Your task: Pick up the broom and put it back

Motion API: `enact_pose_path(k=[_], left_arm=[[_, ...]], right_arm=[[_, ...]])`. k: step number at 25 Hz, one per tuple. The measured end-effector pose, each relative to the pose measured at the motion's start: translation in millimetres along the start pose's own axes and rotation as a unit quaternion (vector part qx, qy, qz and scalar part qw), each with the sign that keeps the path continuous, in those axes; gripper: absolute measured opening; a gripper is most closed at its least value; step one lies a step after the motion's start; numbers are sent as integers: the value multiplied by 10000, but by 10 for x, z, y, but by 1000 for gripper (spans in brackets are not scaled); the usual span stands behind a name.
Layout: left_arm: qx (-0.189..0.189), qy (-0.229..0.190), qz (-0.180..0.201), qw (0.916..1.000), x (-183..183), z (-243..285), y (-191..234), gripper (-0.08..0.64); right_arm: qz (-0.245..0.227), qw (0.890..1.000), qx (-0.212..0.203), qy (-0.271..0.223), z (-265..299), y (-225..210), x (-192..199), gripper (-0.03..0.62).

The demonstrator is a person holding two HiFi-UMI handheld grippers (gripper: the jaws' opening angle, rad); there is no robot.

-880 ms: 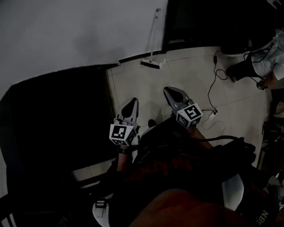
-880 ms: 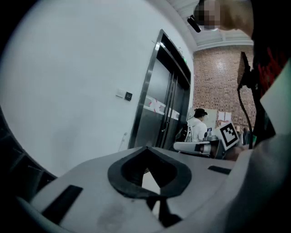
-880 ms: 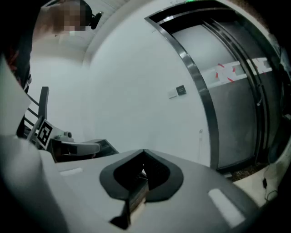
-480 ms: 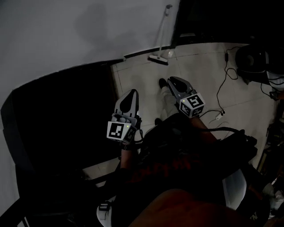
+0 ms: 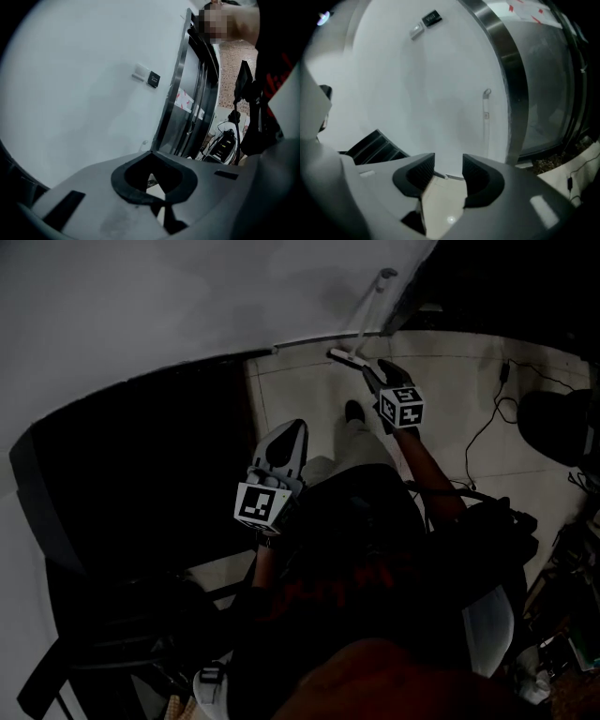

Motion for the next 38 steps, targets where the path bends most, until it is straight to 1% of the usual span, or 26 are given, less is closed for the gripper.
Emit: enact_pose_path(k=[2,3,6,8,10,13,14,15,17,20,23,25,27,29,32,35,38], left_arm=[[-69,136,-34,9999,-67,49,99,5],[-132,207,-104,9996,-92,33,148,5],[-317,239,-171,9991,-73,4,336,5],[-492,340,-230,9979,-68,-7,436,5],[-687,425,-337,9962,-38,-73,515,5],[-880,473,-477,9939,52,-187,597,5],[-905,444,-475,9938,53,-205,623,5],[-915,391,-455,9940,33,-220,656,5],[-892,242,-381,9950,-33,-248,740,5],[-755,149,-287,9966,-151,-210,821,5],[-507,-124,-91,9986,-305,-134,842,5],[-351,-291,-1,9990,-396,-99,850,5],[-210,-412,15,9989,-457,-63,861,5],[-171,-411,-40,9990,-507,-96,838,5],[-157,-404,9,9991,-603,-221,741,5],[101,-716,165,9972,-746,-201,730,6],[312,-971,362,9941,-903,-101,809,6]], right_arm=[[29,9989,254,391,482,-283,-4,224],[37,9974,399,603,727,-411,10,236],[-99,9904,869,1073,1417,-790,-37,235],[-204,9867,1083,1198,1792,-998,-164,235],[-203,9845,1218,1242,2075,-1121,-294,239],[-173,9833,1406,1145,2293,-1209,-478,238],[-263,9827,1466,1103,2314,-1205,-535,199],[-376,9818,1523,1067,2315,-1173,-576,95],[-550,9813,1551,997,2277,-999,-582,88],[-956,9824,1445,698,2025,-609,-476,87],[-1436,9816,1247,136,1413,-189,-463,86],[-1537,9806,1178,-300,898,107,-602,86],[-1523,9782,1165,-791,373,370,-863,86],[-1561,9741,1053,-1253,-88,635,-1173,86],[-1758,9635,775,-1862,-676,1020,-1643,86],[-1905,9492,570,-2440,-1137,1191,-2107,86],[-1855,9416,401,-2781,-1428,1297,-2420,86]])
Point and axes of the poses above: the fingertips, and each gripper's own axes: z forward along the fingers, y to its left, x out of its underside, the point moved 10 cm from there along -z, backward along the fingers, and after that the axes turned 6 degrees about x, right-handed, at the moved point
